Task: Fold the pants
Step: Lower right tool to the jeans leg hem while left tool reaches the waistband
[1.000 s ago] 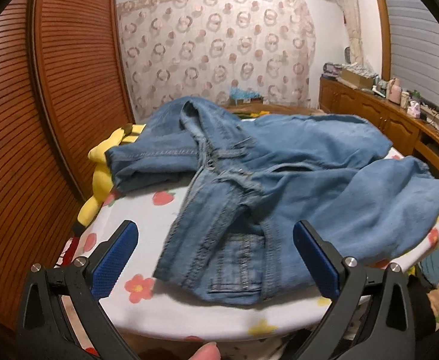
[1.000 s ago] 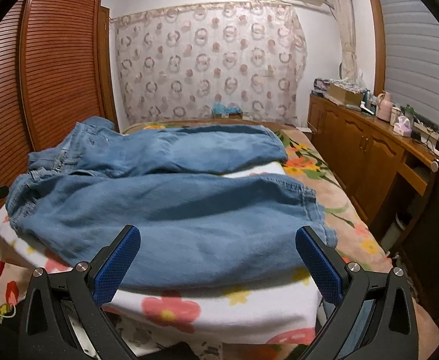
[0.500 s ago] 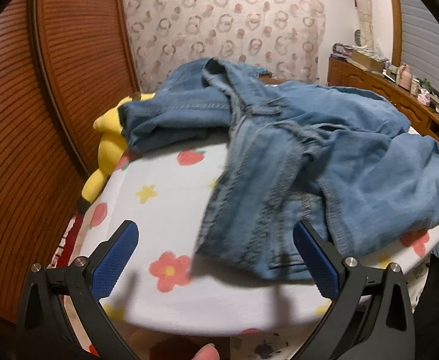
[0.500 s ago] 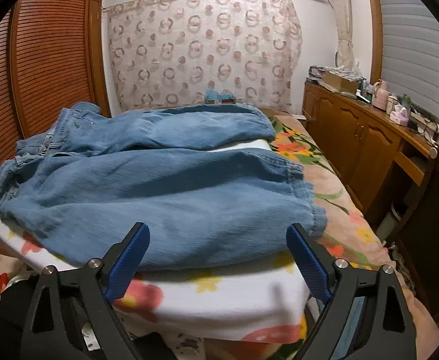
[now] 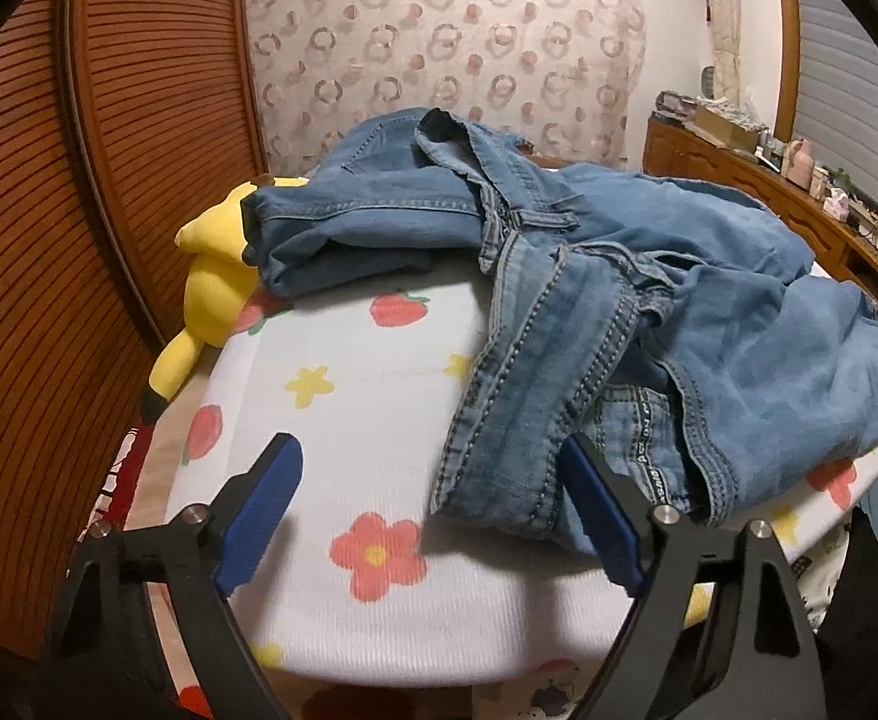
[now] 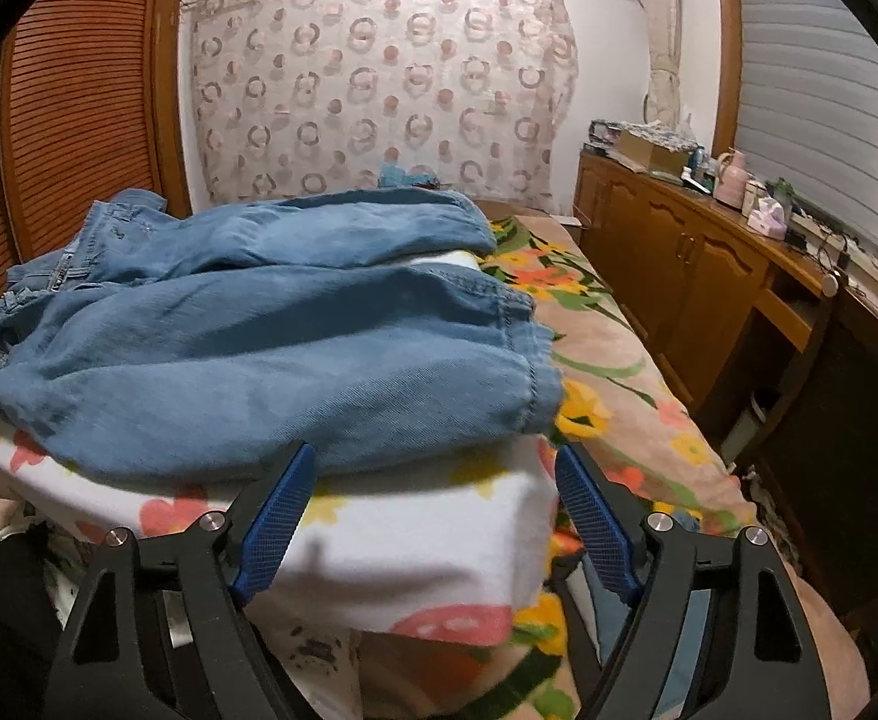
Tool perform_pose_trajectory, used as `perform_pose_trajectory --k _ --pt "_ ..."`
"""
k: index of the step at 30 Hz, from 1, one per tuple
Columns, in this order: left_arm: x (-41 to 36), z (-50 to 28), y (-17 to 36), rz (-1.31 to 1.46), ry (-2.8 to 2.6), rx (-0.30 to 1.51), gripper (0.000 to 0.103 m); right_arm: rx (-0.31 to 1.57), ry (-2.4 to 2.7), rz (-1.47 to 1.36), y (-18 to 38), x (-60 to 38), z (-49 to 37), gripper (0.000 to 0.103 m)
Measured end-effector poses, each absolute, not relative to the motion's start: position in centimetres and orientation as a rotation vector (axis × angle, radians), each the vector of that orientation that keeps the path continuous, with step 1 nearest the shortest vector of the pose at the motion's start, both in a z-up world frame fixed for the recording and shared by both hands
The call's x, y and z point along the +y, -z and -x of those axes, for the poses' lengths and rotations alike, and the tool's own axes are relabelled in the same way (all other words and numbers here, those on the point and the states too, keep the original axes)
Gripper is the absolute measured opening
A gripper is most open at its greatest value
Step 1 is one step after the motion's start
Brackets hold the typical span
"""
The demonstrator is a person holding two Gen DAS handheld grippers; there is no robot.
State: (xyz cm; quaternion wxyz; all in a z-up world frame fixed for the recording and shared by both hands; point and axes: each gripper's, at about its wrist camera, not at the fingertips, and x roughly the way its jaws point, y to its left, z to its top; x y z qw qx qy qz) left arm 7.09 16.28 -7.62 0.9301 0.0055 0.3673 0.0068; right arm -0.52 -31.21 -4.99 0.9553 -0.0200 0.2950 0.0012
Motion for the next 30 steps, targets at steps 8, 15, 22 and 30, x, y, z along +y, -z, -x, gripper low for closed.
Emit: perform_pose_trajectory --k 8,15,22,30 --pt "15.9 -7.0 6.6 0.014 0.010 0.722 0.080 0.625 0.008 0.017 4.7 -31.6 0.7 0.077" --pt "15.4 -7.8 7.2 0.012 0.029 0.746 0.074 0.596 -0.010 -0.020 3.8 -32.3 -0.6 0.072" --pt "15.1 -8.6 8.5 0.022 0.051 0.780 0.059 0.590 0.017 -0.017 4.5 -32.8 -2.2 0.071" --pt "14.5 -8.3 8.2 0.030 0.090 0.771 0.035 0.632 -0.024 -0.061 5.2 -33.6 -3.4 0.031"
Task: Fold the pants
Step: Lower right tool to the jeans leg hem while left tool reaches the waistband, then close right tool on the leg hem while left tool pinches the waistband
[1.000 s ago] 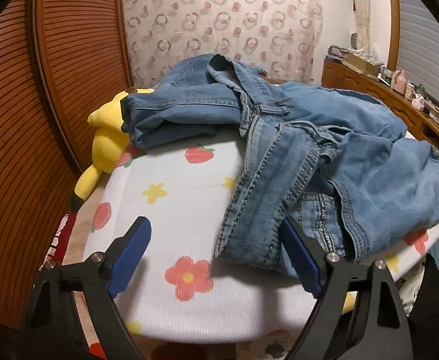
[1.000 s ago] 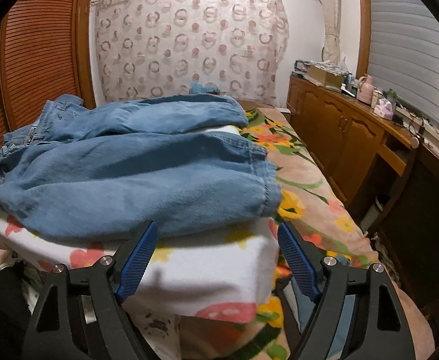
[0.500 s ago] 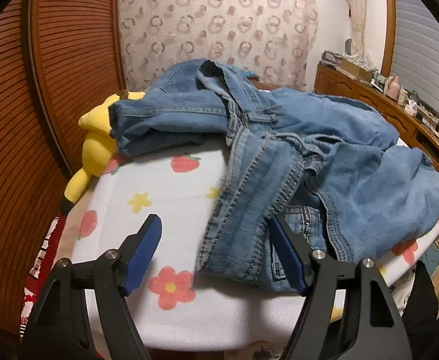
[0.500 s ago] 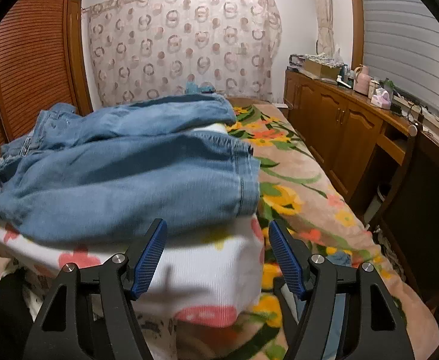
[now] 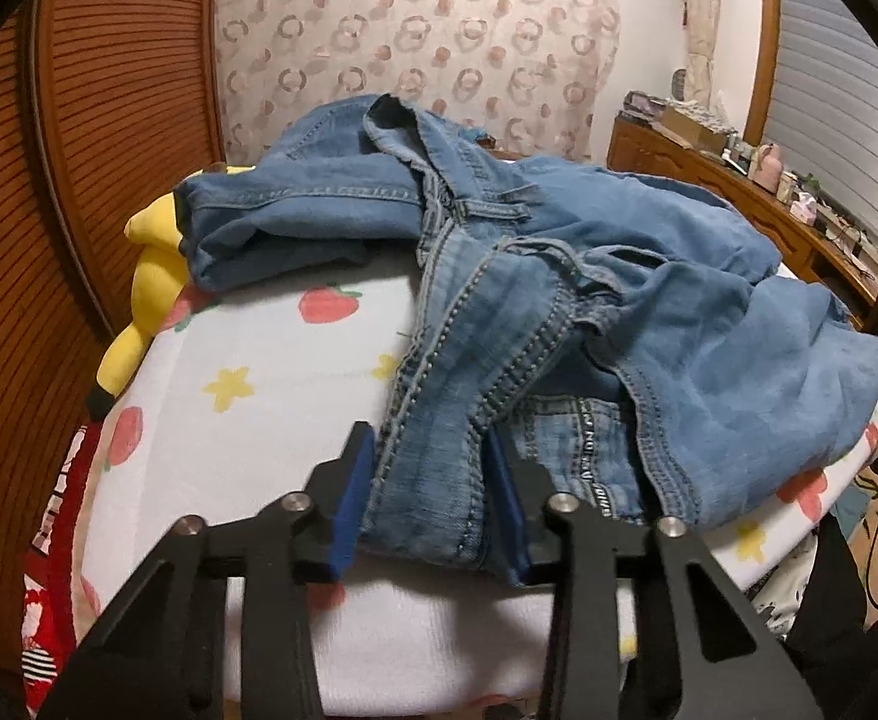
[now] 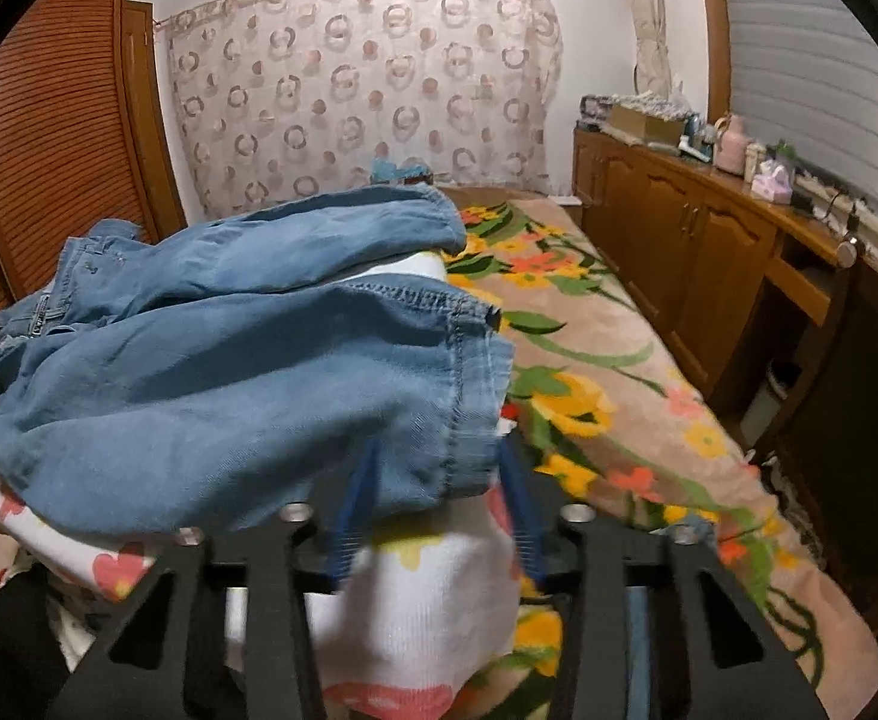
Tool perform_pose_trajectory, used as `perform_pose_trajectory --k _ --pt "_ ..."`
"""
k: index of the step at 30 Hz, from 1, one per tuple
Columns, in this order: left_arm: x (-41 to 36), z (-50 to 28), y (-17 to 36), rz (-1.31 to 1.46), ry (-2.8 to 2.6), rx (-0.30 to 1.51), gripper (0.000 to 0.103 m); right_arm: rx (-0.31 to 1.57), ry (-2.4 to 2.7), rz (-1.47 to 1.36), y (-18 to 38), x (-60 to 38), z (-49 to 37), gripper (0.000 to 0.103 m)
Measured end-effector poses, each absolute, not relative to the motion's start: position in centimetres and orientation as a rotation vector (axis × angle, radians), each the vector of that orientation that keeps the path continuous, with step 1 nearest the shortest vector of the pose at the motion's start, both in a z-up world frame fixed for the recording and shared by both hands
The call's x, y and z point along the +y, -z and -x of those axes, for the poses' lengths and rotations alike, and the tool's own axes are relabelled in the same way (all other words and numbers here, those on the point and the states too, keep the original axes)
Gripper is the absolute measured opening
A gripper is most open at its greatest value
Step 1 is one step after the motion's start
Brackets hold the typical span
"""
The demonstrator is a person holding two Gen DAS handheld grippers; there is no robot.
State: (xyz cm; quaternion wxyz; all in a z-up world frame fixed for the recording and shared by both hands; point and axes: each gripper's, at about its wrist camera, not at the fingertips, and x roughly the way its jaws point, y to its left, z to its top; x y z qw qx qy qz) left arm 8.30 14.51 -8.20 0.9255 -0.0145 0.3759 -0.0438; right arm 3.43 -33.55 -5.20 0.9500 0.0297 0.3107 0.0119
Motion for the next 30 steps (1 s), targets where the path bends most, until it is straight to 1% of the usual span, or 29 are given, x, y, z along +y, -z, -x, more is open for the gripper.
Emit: perform_pose_trajectory --k 1,2,5,6,10,14,20,22,25,29,30 --pt "14.5 -8.2 8.0 0.028 0.090 0.766 0.033 0.639 -0.024 -0.065 5.2 -33.7 -3.6 0.024" --pt "14.4 -8.1 7.7 0.030 0.097 0.761 0.029 0.642 -0.022 -0.067 5.1 -33.9 -3.7 0.020" --pt "14.1 -7.4 6.5 0.015 0.107 0.731 0.021 0.634 -0.026 -0.061 4.3 -34.2 -3.8 0.018" --pt "14.0 -7.2 5.9 0.012 0.109 0.717 0.019 0.624 -0.029 -0.052 3.9 -34.1 -3.6 0.018" --pt "13.9 -5.8 2.7 0.022 0.120 0.637 0.009 0.571 -0.020 -0.010 2.2 -33.9 -3.0 0.016" --pt "13.1 -4.5 0.5 -0.007 0.145 0.600 0.008 0.505 -0.012 0.017 -0.3 -34.2 -1.9 0.014" --pt "12.6 -3.1 -1.2 -0.022 0.167 0.581 0.007 0.421 0.001 0.058 -3.1 -34.3 1.1 0.013" --pt "12.6 -2.7 -1.2 -0.023 0.163 0.581 0.007 0.407 0.007 0.066 -3.3 -34.3 2.1 0.013" --pt "12.6 -2.9 0.1 -0.031 0.151 0.621 0.007 0.447 0.006 0.061 -2.0 -34.6 2.5 0.013" --pt "12.2 -3.4 2.2 -0.048 0.134 0.682 0.007 0.558 -0.011 0.024 1.7 -34.9 1.9 0.013" --pt "12.2 -3.4 2.5 -0.050 0.129 0.686 0.008 0.575 -0.017 0.012 2.5 -35.1 2.0 0.015"
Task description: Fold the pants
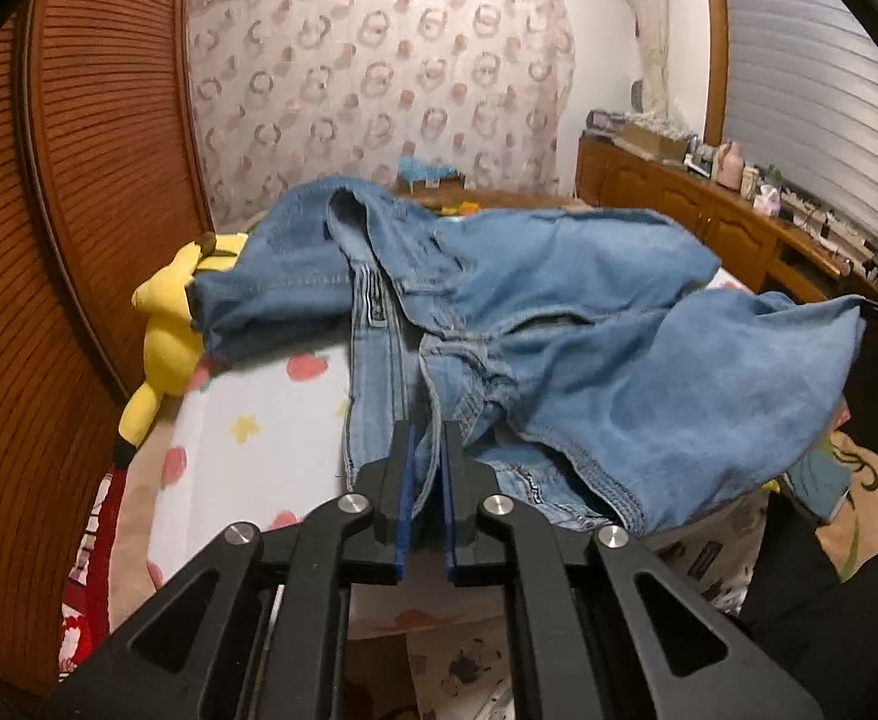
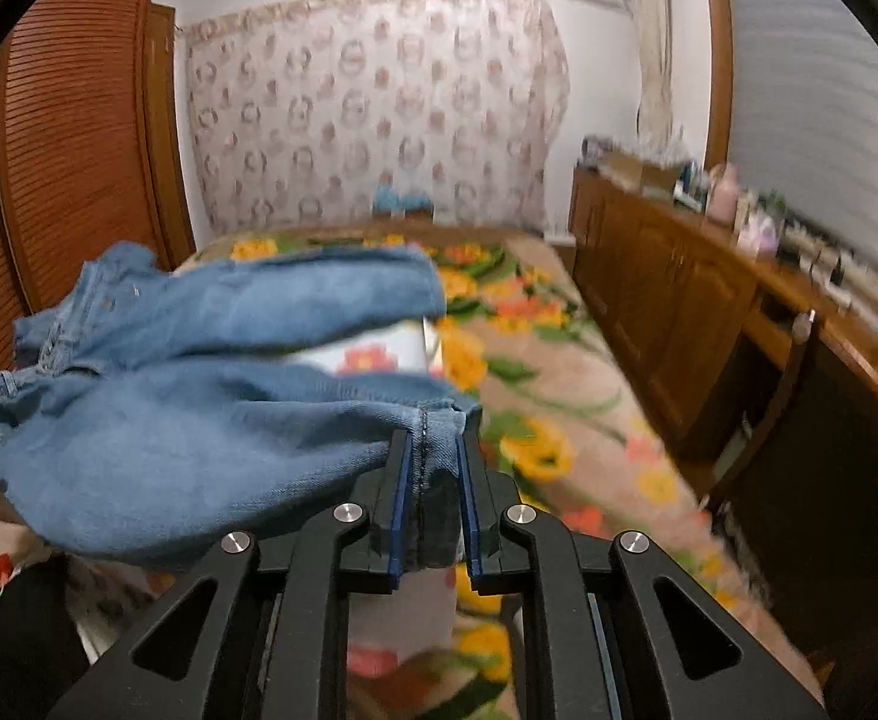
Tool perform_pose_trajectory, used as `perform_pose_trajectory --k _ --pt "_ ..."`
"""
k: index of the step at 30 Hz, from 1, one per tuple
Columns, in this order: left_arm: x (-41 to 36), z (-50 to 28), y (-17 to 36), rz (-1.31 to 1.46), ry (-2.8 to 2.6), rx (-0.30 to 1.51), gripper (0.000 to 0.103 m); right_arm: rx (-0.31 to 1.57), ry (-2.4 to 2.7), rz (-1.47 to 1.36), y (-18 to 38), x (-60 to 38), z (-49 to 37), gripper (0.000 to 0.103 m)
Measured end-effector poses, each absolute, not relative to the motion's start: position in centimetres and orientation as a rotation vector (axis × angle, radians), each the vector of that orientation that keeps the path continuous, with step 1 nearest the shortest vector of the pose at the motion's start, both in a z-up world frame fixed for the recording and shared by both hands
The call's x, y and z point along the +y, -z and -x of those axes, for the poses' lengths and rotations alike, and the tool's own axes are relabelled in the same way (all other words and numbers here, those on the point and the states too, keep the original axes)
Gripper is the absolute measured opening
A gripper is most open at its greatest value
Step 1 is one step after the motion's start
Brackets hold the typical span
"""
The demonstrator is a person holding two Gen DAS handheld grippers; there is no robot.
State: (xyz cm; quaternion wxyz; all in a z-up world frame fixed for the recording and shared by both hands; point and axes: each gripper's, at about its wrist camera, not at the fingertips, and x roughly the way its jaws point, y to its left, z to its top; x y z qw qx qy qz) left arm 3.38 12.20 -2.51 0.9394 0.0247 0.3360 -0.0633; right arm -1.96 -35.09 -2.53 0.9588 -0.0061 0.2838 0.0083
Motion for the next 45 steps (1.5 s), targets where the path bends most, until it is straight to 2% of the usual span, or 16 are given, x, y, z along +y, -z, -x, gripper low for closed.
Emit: perform_pose_trajectory --k 3,6,7,8,9,10,13,14,22,24,26,29,40,45 --pt "12.3 -3.5 2.5 -0.045 0.134 0.692 0.009 0.590 -0.029 -0.022 3.8 -35.4 2.5 0.020" --pt "12.0 -3.5 2.4 -0.072 0.117 0.683 0.022 0.572 -0.024 -0.014 3.7 -35.4 3.2 0.032" --pt "11.8 -3.5 2.3 -0.076 0.122 0.680 0.030 0.562 -0.026 -0.011 3.3 -35.4 3.1 0.035" --pt "11.7 -3.6 2.4 -0.080 0.127 0.681 0.043 0.552 -0.028 -0.008 2.8 -35.1 2.9 0.037" --pt "11.6 -3.8 2.4 -0.085 0.131 0.679 0.049 0.544 -0.027 -0.004 2.2 -35.1 2.9 0.041" --pt "11.5 -3.8 2.3 -0.087 0.135 0.676 0.052 0.533 -0.027 0.000 2.0 -35.2 3.1 0.046" --pt "11.2 -4.8 2.5 -0.088 0.154 0.683 0.066 0.523 -0.034 0.004 2.3 -35.5 3.2 0.049" --pt "11.0 -5.0 2.5 -0.087 0.159 0.682 0.068 0.527 -0.034 0.011 2.7 -35.4 3.0 0.049" --pt "10.3 -9.0 3.2 -0.090 0.197 0.718 0.068 0.566 -0.063 -0.025 4.6 -34.9 -0.6 0.050" --pt "10.3 -10.4 3.5 -0.099 0.206 0.742 0.065 0.577 -0.074 -0.029 5.1 -34.6 -1.6 0.050" --pt "10.2 -11.9 4.0 -0.109 0.212 0.775 0.056 0.590 -0.086 -0.028 5.6 -34.3 -2.5 0.050" --pt "10.5 -14.0 4.7 -0.110 0.214 0.812 0.051 0.604 -0.110 -0.025 6.1 -33.8 -3.9 0.050" --pt "10.8 -18.2 7.2 -0.040 0.250 0.956 0.044 0.634 -0.175 -0.025 6.3 -33.4 -5.7 0.050" --pt "10.0 -17.5 6.9 -0.051 0.286 0.947 0.016 0.647 -0.168 -0.016 6.4 -34.1 -5.4 0.050"
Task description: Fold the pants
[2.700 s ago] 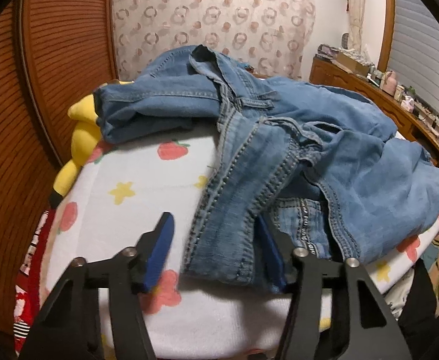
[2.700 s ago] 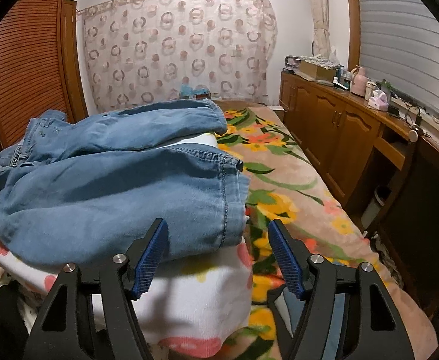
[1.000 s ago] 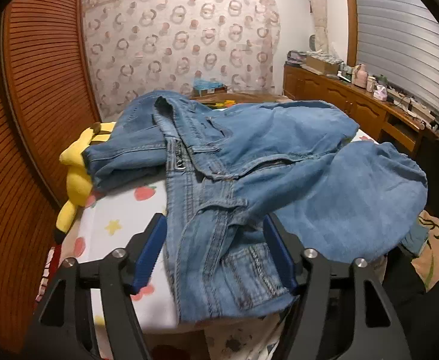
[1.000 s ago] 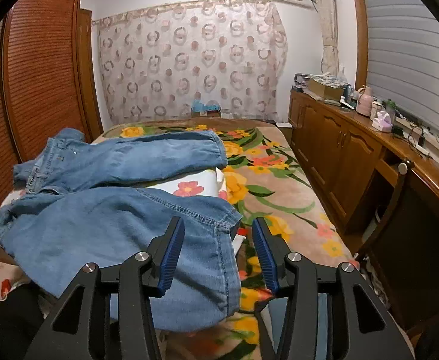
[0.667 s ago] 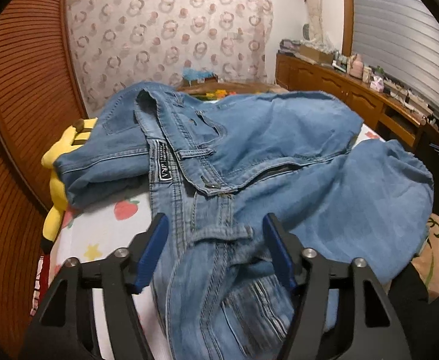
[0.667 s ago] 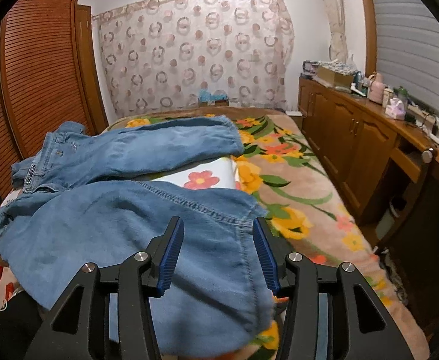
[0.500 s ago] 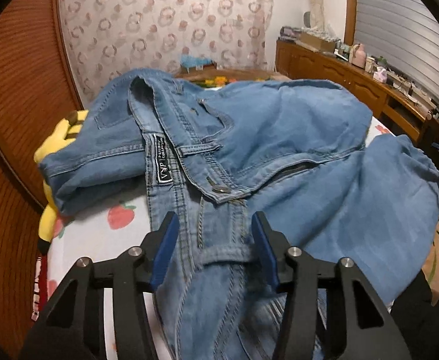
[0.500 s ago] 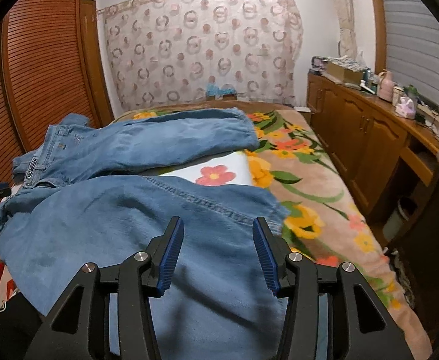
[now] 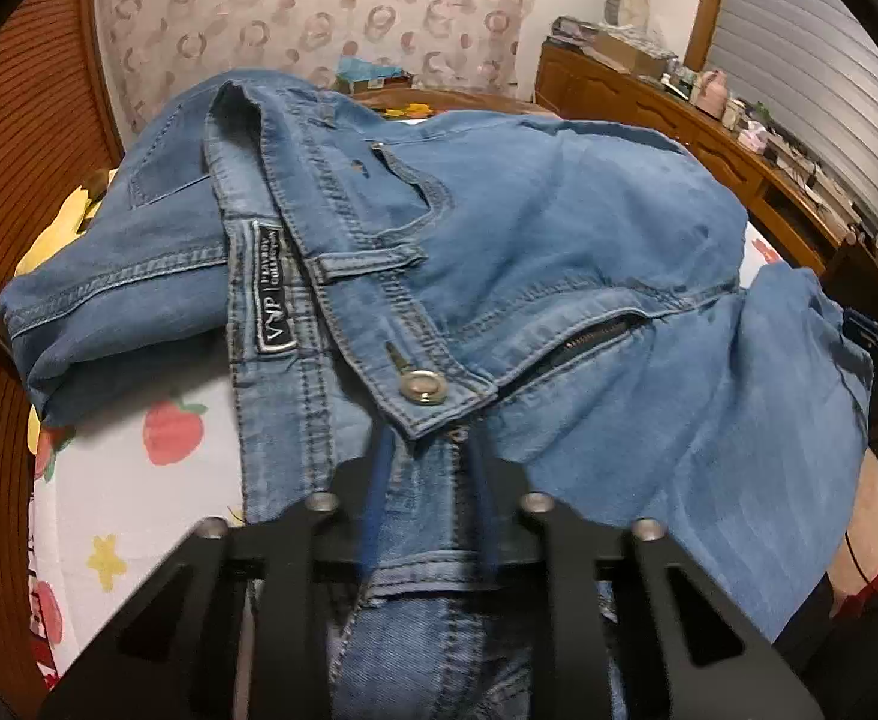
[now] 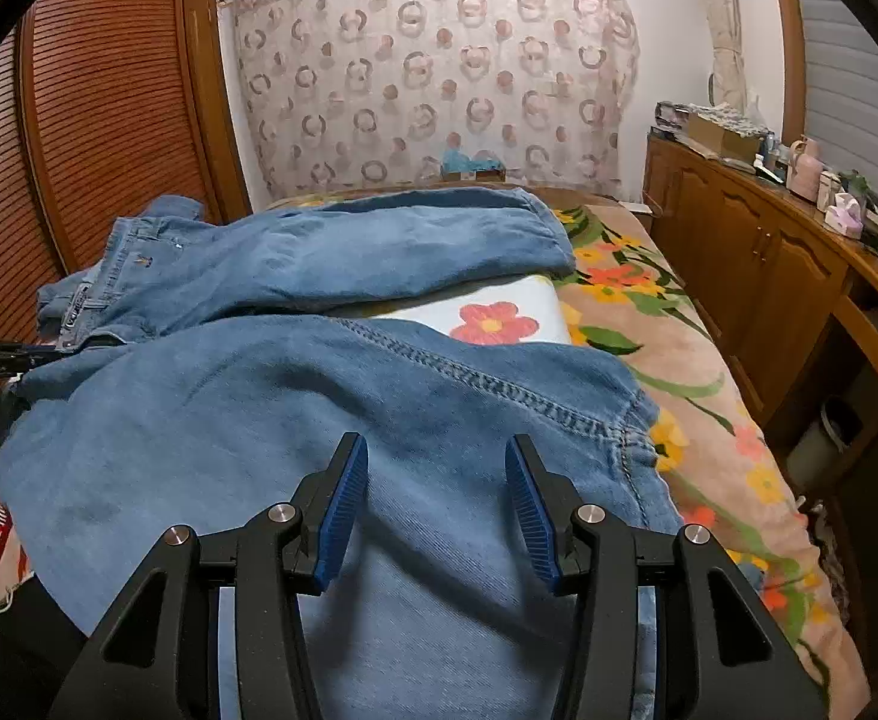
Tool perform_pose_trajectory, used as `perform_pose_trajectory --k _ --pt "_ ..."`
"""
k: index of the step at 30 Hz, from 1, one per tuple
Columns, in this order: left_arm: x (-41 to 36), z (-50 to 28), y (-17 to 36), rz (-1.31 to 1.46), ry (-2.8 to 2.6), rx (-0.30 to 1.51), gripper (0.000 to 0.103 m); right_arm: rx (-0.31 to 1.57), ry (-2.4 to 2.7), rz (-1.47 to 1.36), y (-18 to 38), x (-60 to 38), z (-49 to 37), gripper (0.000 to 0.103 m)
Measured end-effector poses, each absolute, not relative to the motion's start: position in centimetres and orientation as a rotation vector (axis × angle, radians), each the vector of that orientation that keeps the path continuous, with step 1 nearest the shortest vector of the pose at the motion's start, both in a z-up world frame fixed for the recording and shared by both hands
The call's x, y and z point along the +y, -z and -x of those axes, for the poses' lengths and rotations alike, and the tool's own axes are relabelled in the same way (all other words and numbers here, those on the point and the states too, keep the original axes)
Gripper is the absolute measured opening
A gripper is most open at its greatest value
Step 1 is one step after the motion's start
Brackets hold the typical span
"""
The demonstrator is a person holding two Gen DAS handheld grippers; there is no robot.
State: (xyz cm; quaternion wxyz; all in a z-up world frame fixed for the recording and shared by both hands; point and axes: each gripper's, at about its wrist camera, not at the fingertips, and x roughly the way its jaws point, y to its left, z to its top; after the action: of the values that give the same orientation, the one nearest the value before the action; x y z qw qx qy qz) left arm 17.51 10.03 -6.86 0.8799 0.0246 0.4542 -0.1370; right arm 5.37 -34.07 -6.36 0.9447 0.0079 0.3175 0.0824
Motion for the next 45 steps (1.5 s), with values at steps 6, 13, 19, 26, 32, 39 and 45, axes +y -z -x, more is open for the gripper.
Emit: perform_pose_trajectory --k 6,13,19,26,32,39,45 --pt "11.3 -17.0 4.8 -0.049 0.230 0.852 0.003 0.651 -0.146 -0.024 6.3 -34.5 -5.0 0.050" --pt "13.0 -17.1 2.4 -0.043 0.163 0.780 0.003 0.650 -0.129 -0.025 6.2 -34.0 -4.7 0.050" --pt "12.6 -17.2 4.5 -0.055 0.144 0.823 0.003 0.644 -0.122 -0.025 6.0 -33.9 -4.7 0.050" --pt "11.3 -16.1 4.4 -0.089 0.149 0.792 0.008 0.638 -0.100 -0.015 5.6 -34.5 -5.0 0.050" --pt "9.2 -15.1 3.3 -0.144 0.185 0.748 0.056 0.641 -0.081 -0.008 5.5 -35.2 -5.8 0.050" --pt "6.9 -14.2 2.8 -0.122 0.259 0.716 0.080 0.673 -0.059 -0.026 6.0 -36.6 -6.8 0.050" --pt "5.1 -13.8 3.5 -0.129 0.285 0.728 0.080 0.737 -0.079 -0.111 6.7 -37.8 -7.7 0.050"
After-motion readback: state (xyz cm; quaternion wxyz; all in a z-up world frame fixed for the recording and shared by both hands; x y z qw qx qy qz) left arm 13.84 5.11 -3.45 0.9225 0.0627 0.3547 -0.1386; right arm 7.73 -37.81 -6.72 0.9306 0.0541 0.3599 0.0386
